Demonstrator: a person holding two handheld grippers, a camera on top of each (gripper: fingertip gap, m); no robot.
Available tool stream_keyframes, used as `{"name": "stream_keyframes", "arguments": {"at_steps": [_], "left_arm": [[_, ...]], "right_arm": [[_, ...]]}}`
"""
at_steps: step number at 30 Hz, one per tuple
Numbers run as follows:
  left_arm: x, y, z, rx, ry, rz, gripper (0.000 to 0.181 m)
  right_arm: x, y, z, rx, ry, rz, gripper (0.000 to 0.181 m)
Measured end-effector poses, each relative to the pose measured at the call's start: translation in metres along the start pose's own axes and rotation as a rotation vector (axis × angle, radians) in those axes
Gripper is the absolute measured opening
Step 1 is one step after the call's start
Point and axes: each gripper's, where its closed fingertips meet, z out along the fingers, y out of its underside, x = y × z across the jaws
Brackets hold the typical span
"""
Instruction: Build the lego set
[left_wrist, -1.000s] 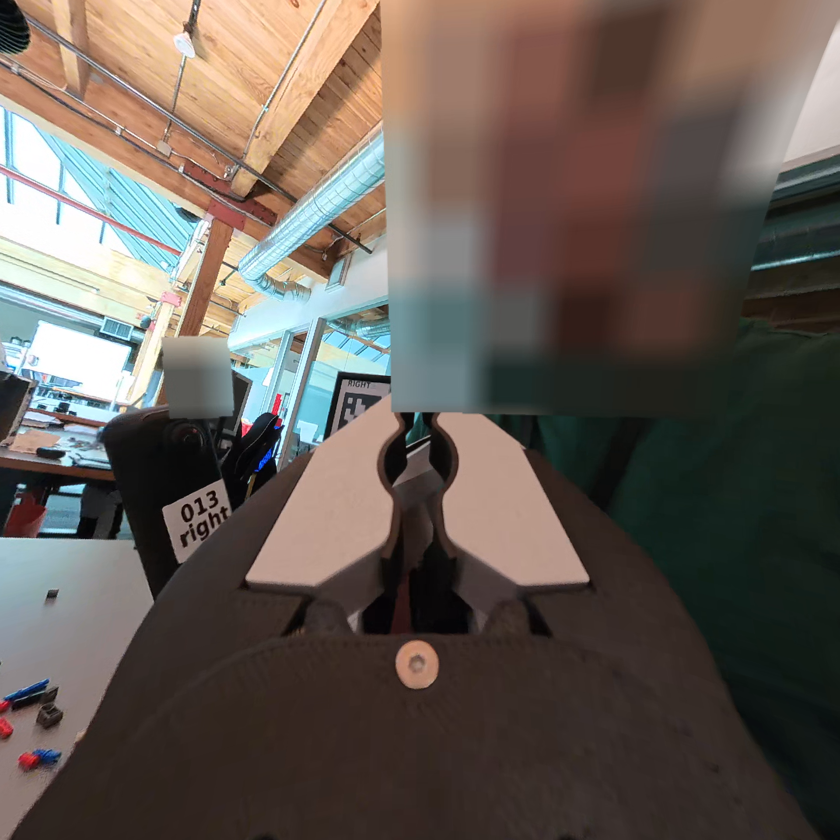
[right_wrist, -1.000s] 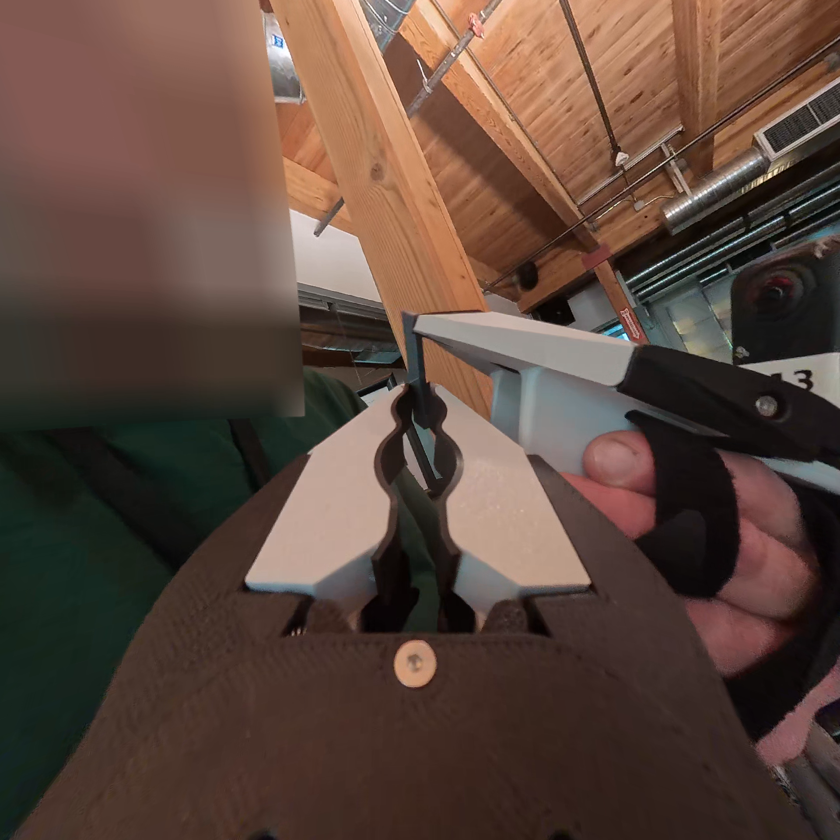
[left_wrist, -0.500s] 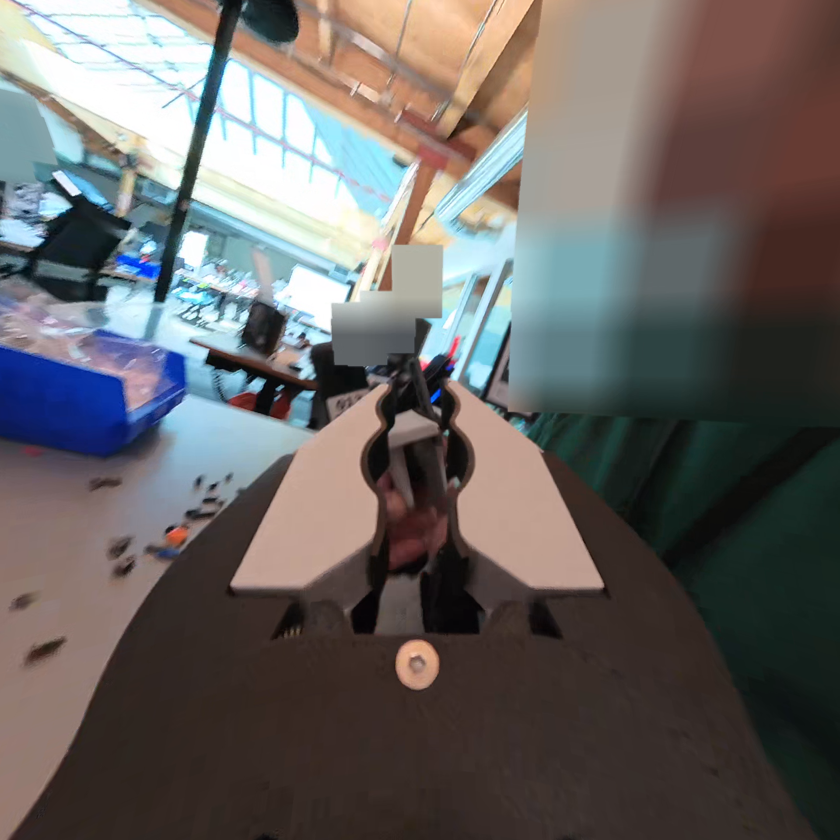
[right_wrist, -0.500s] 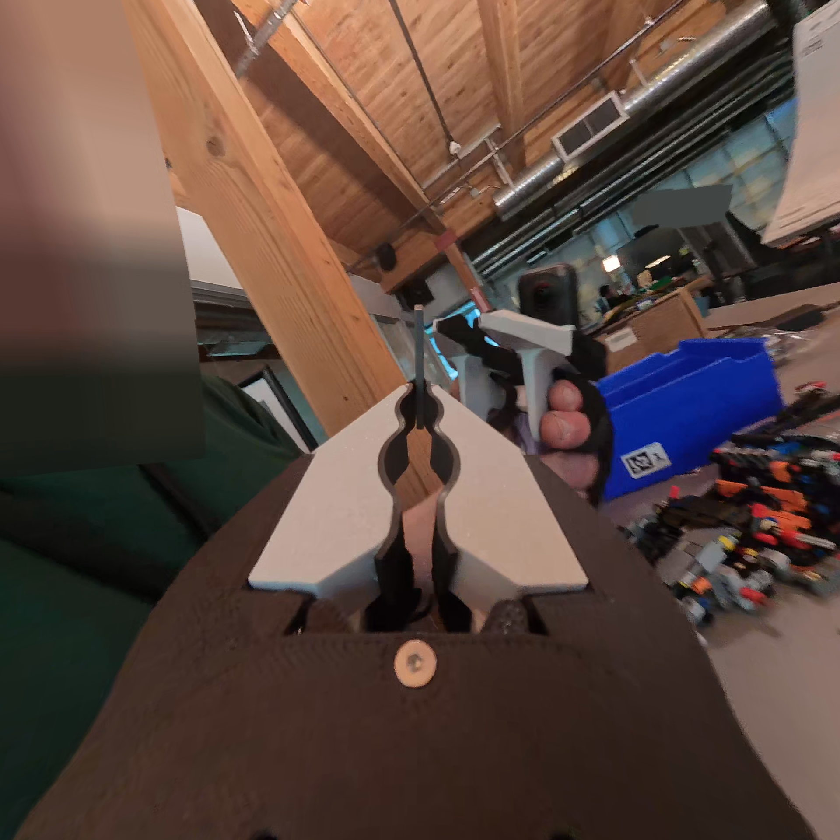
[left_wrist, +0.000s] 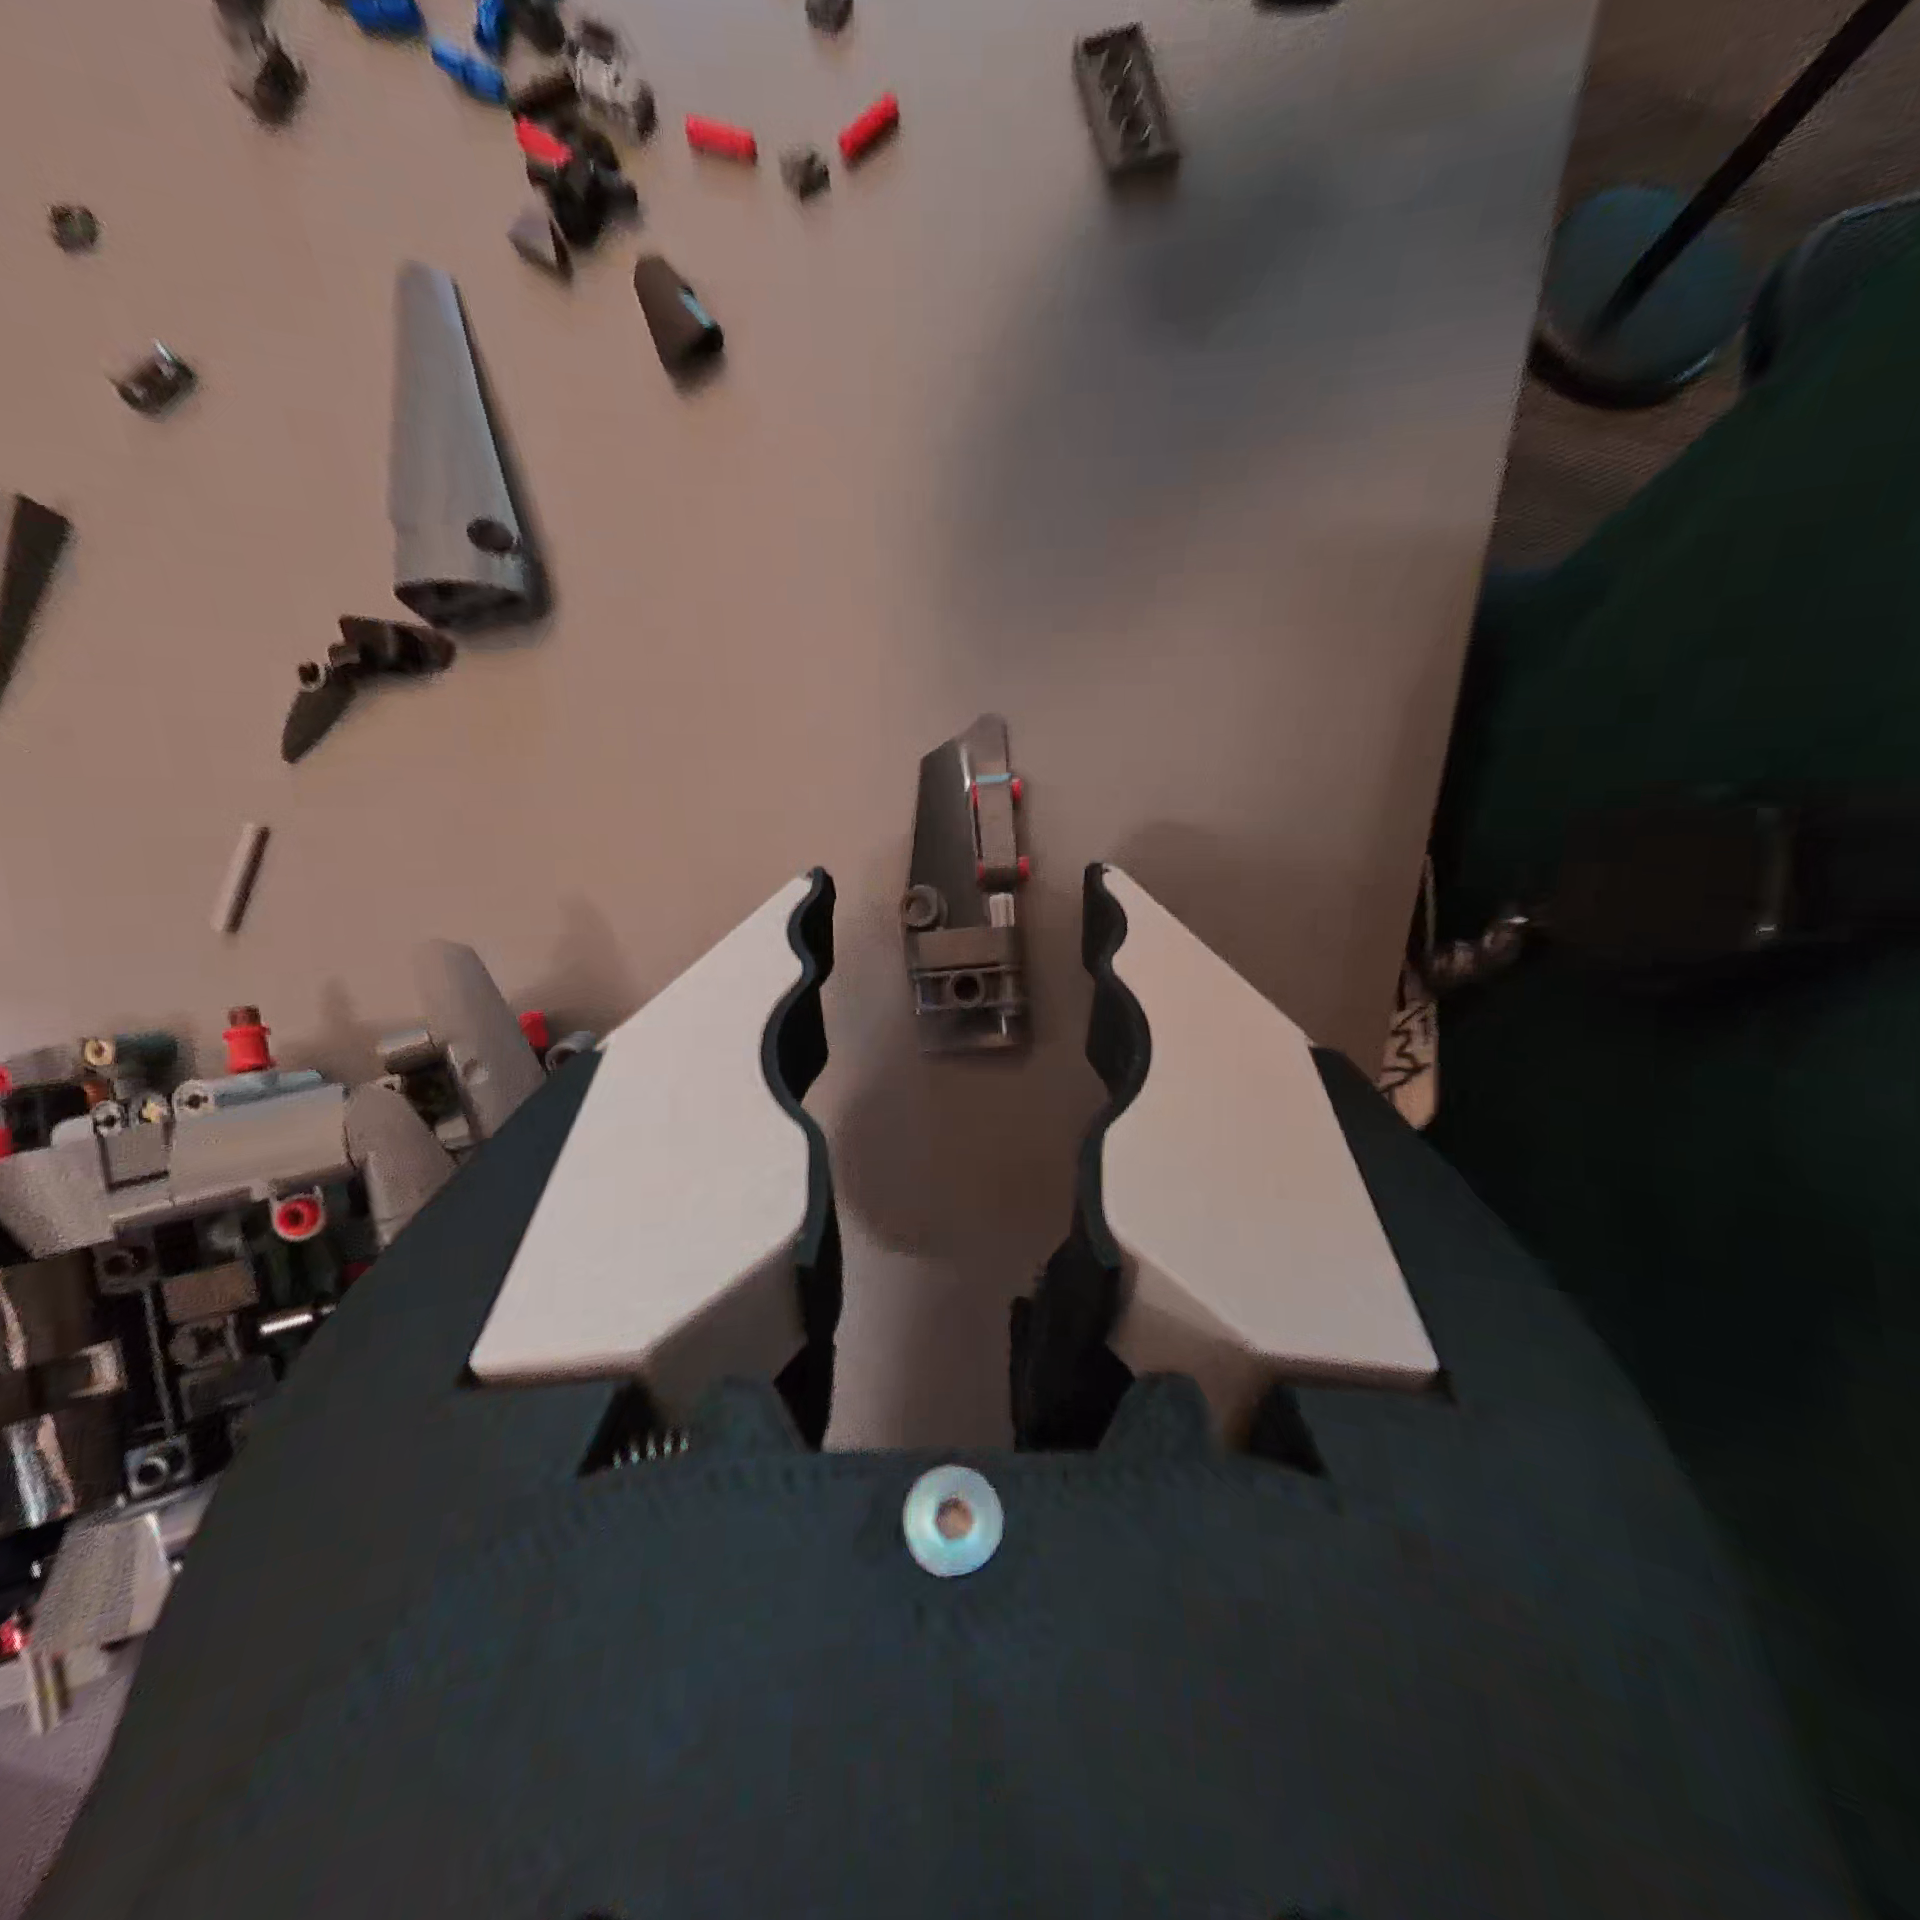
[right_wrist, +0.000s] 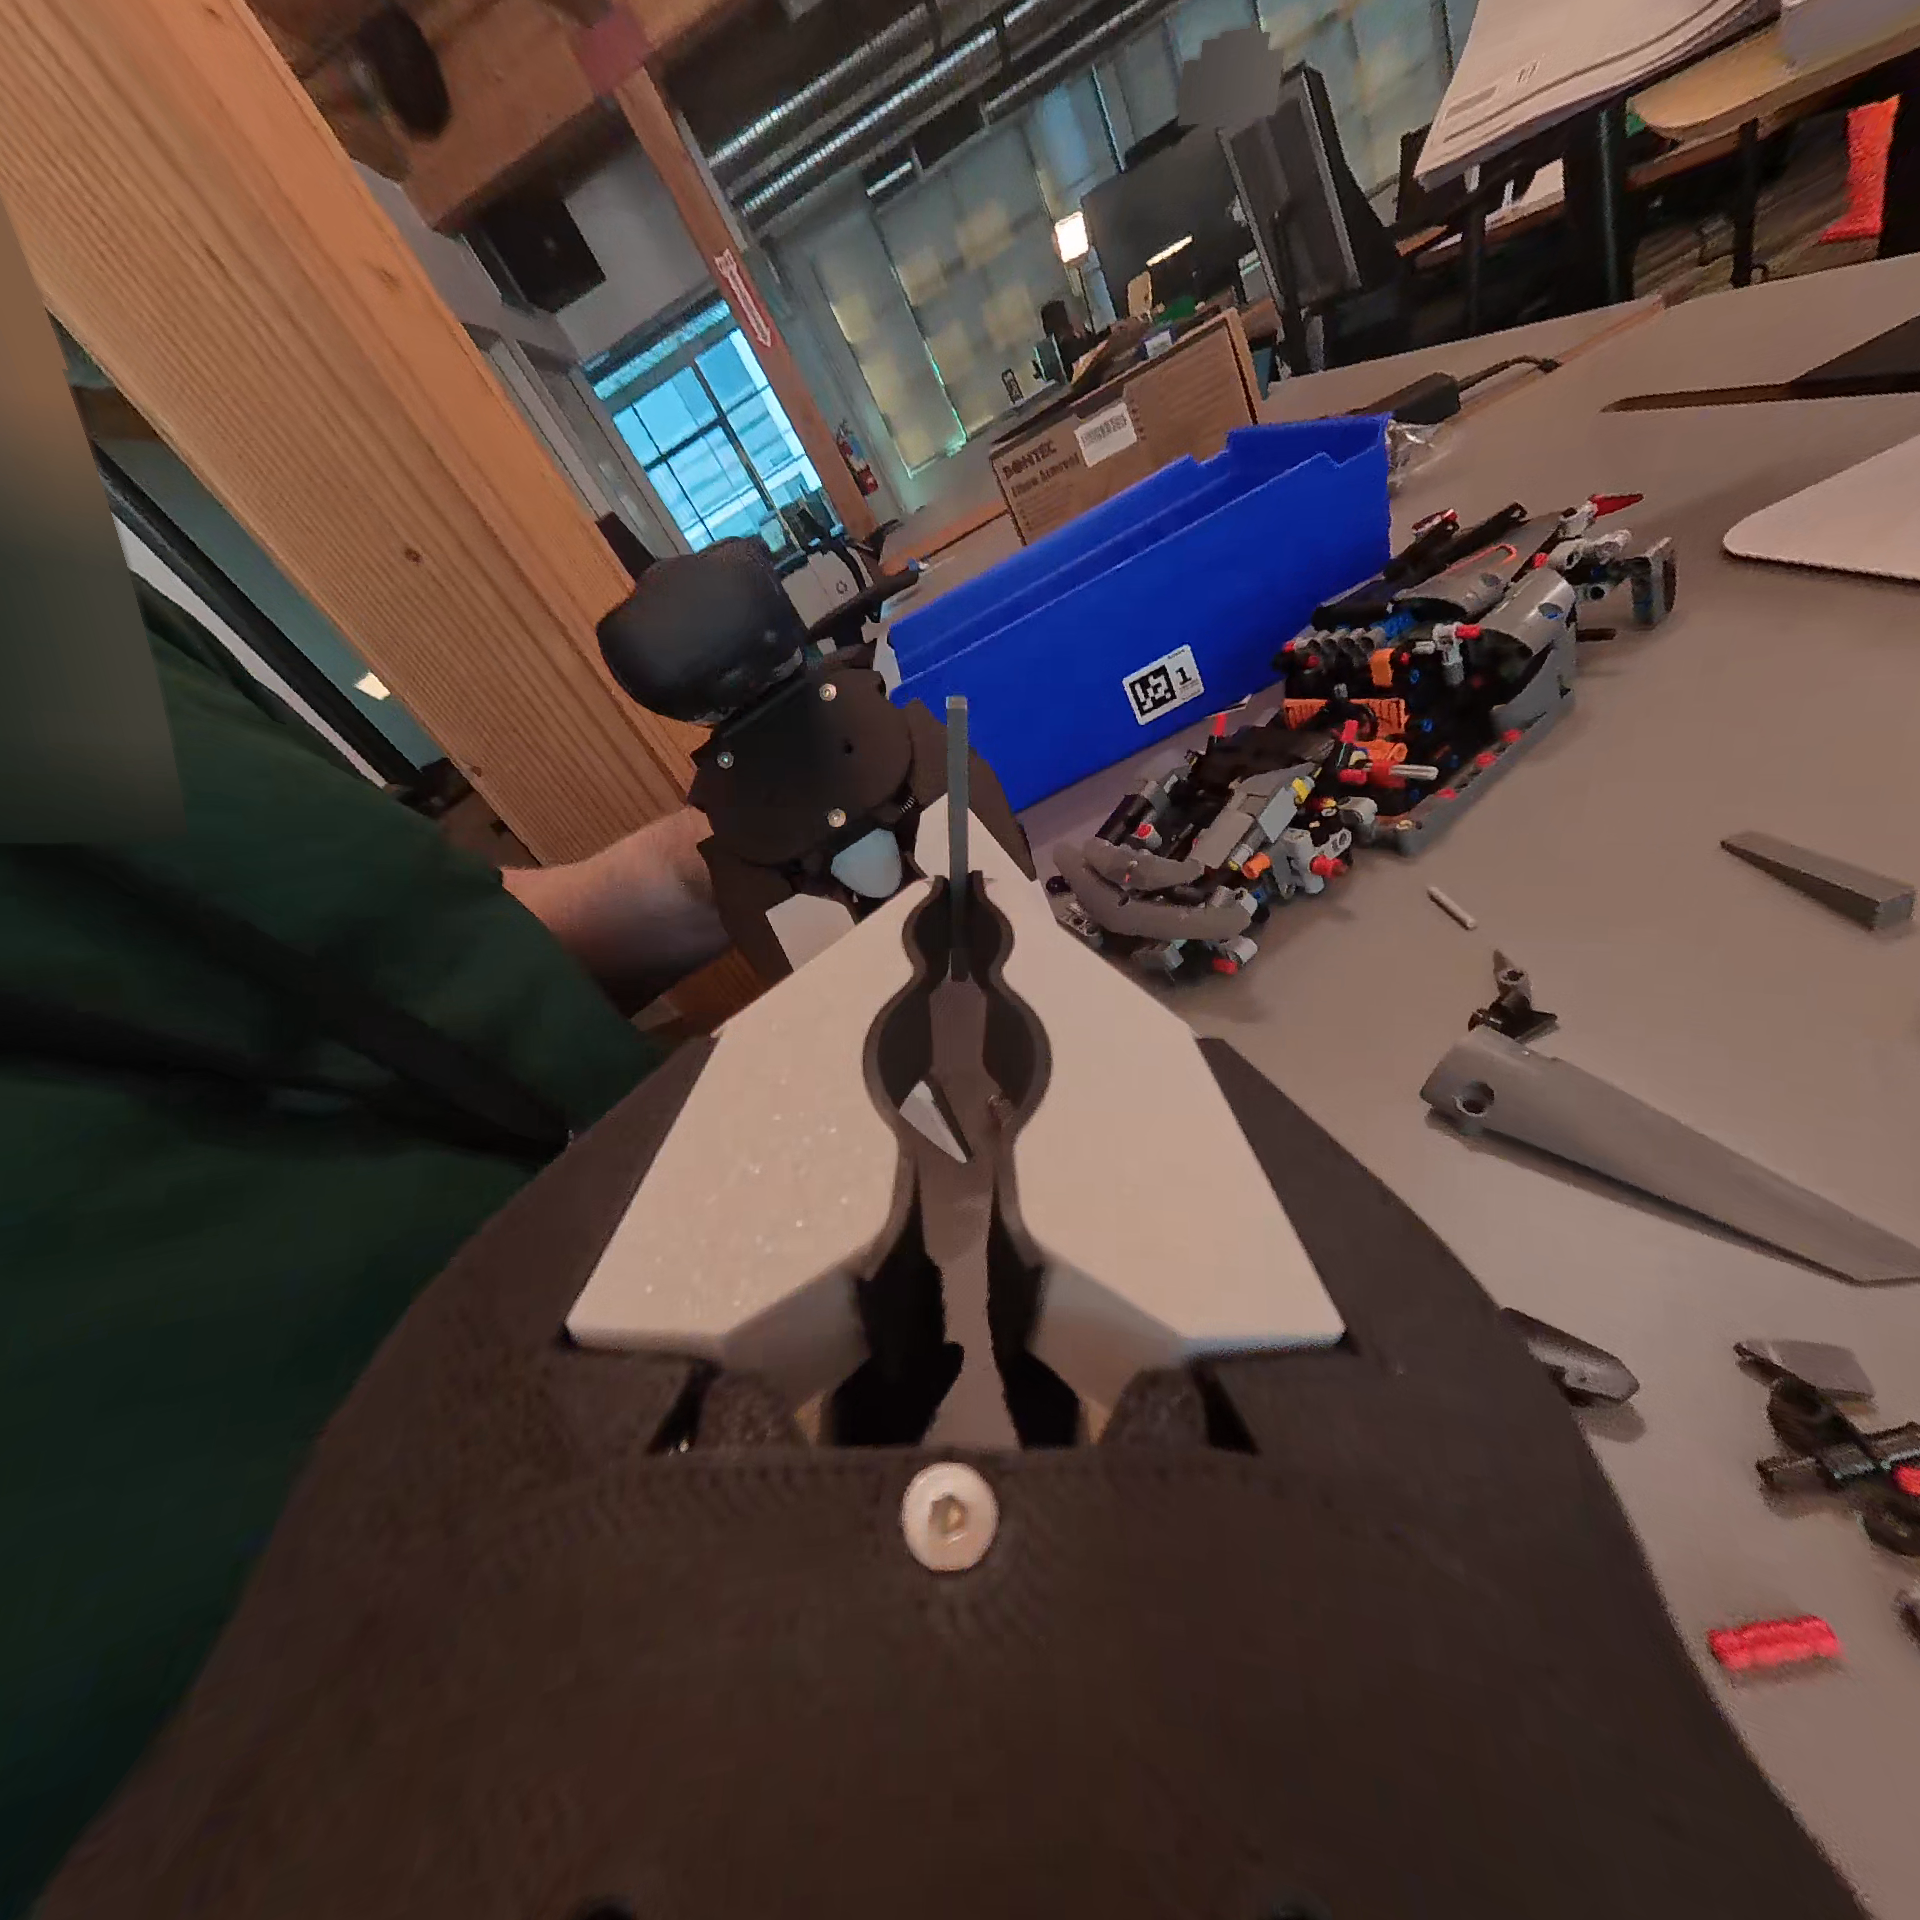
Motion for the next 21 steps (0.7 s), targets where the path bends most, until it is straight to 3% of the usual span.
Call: {"name": "stream_keyframes", "arguments": {"at_steps": [5,8,12,15,18,21], "left_arm": [[0.000,0.010,0.010,-0.048,-0.033,-0.009,0.026],[-0.001,0.009,0.010,-0.046,-0.036,-0.037,0.022],[0.000,-0.005,0.002,0.084,0.030,-0.180,0.022],[-0.001,-0.047,-0.030,0.440,0.178,-0.376,0.023],[-0.012,-0.086,-0.095,0.965,0.459,-0.592,0.022],[-0.025,-0.090,-0.132,1.266,0.681,-0.713,0.021]], "right_arm": [[-0.001,0.007,0.001,-0.016,0.005,-0.004,0.001],[-0.001,0.009,0.000,-0.021,0.008,-0.008,0.000],[0.000,0.009,-0.003,-0.051,0.041,-0.045,0.000],[-0.001,0.016,-0.003,-0.105,0.070,-0.090,0.001],[-0.021,0.010,0.004,-0.062,-0.029,-0.047,0.001],[-0.045,-0.008,0.017,0.030,-0.200,0.057,0.000]]}}
